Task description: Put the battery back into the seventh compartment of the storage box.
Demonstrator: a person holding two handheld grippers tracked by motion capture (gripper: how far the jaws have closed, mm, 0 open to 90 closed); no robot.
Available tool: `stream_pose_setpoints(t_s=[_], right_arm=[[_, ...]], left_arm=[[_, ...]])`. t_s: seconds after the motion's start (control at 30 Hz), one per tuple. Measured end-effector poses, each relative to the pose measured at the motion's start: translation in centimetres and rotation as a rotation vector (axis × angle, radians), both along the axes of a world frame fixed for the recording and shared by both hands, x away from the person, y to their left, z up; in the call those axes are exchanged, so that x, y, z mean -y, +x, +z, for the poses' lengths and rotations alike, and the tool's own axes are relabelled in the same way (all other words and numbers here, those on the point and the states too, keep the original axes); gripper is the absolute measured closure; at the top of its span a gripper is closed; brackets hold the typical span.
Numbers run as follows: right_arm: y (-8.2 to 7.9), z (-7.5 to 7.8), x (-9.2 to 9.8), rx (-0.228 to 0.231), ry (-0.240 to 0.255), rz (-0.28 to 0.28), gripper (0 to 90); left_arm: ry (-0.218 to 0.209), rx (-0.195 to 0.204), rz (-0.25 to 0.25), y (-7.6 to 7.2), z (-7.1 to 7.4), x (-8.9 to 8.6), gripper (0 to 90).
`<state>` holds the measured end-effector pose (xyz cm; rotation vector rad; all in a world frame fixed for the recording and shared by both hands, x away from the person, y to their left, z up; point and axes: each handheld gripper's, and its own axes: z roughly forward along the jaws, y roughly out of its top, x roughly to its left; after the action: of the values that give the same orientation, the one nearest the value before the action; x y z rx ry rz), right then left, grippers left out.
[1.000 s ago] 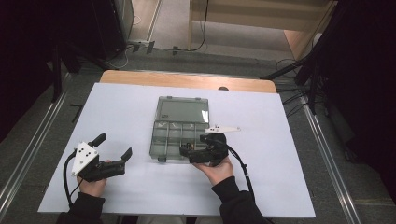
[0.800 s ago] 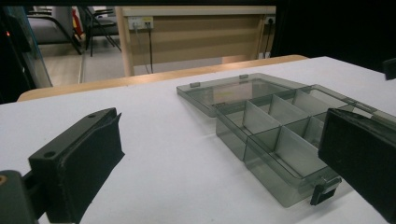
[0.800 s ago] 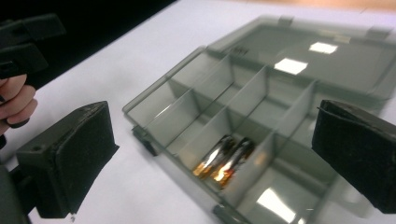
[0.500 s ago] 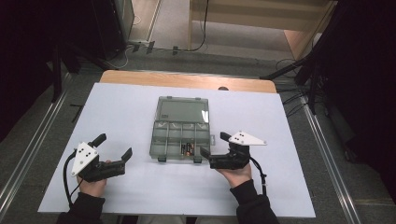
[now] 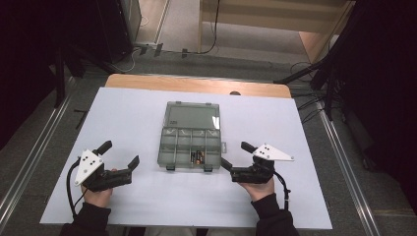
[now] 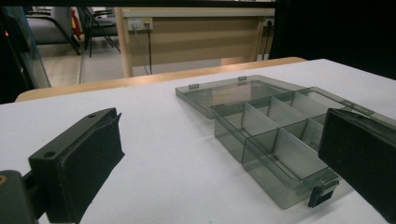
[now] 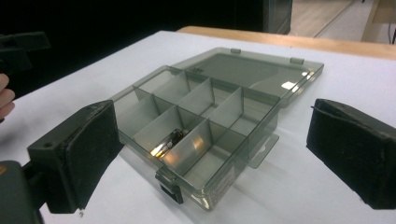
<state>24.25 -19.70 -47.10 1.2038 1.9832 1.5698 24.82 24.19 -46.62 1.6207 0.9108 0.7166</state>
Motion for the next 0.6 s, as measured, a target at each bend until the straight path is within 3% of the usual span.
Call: stream_pose_setpoints(t_s=[0.2, 0.3, 0.6], right_arm=[[-0.6, 0.1, 0.7, 0.038, 0.014, -0.001, 3.5], [-0.7, 0.1, 1.1, 0.032, 0.010, -0.012, 3.7], [-1.6, 0.2, 3.8, 0.062, 0.039, -0.057, 3.7]], left_arm=[[-0.005, 0.000, -0.001, 0.0, 0.0, 0.1, 0.0], [-0.002, 0.000, -0.003, 0.0, 0.0, 0.2, 0.0], [0.001, -0.002, -0.004, 0.1, -0.1, 0.2, 0.0]])
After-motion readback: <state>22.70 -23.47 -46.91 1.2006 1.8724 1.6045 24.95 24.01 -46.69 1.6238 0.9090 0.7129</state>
